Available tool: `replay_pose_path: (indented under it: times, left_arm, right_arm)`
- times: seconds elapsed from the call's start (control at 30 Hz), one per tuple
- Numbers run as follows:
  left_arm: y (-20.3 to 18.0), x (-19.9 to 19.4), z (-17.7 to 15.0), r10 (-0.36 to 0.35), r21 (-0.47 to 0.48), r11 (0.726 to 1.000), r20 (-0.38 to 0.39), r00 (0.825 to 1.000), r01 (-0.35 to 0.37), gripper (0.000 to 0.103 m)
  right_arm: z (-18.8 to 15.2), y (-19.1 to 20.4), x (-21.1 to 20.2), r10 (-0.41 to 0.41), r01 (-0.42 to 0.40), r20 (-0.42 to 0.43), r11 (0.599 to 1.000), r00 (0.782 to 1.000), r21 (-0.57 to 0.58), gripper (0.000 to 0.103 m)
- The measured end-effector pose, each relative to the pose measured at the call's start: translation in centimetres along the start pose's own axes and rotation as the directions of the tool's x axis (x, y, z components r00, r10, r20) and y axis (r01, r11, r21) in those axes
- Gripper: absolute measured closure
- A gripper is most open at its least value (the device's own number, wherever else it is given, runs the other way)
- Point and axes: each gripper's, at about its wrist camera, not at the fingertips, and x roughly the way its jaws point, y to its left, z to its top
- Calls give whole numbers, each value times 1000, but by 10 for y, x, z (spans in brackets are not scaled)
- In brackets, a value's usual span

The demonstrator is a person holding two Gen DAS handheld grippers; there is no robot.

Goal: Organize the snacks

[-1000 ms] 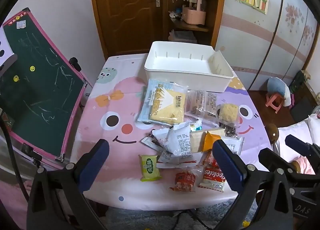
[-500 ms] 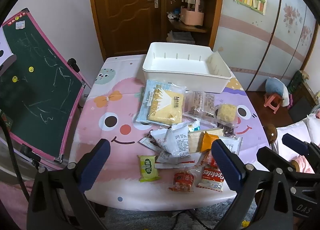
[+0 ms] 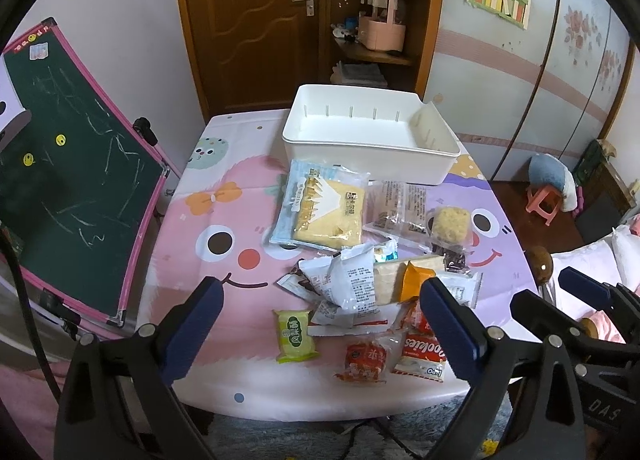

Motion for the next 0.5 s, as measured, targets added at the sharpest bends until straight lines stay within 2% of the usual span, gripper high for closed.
replay_pose_path:
  times: [0.17, 0.5]
  left_arm:
    - [1, -1, 1, -1, 1, 1000, 0, 1000, 1, 5]
    - [3, -2, -1, -2, 2, 1000, -9, 1000, 2, 5]
  right_arm:
    - [-1, -5, -2, 27, -27, 9, 999, 1000, 36, 22]
    - [-2, 0, -2, 28, -28, 12, 999, 1000, 17, 22]
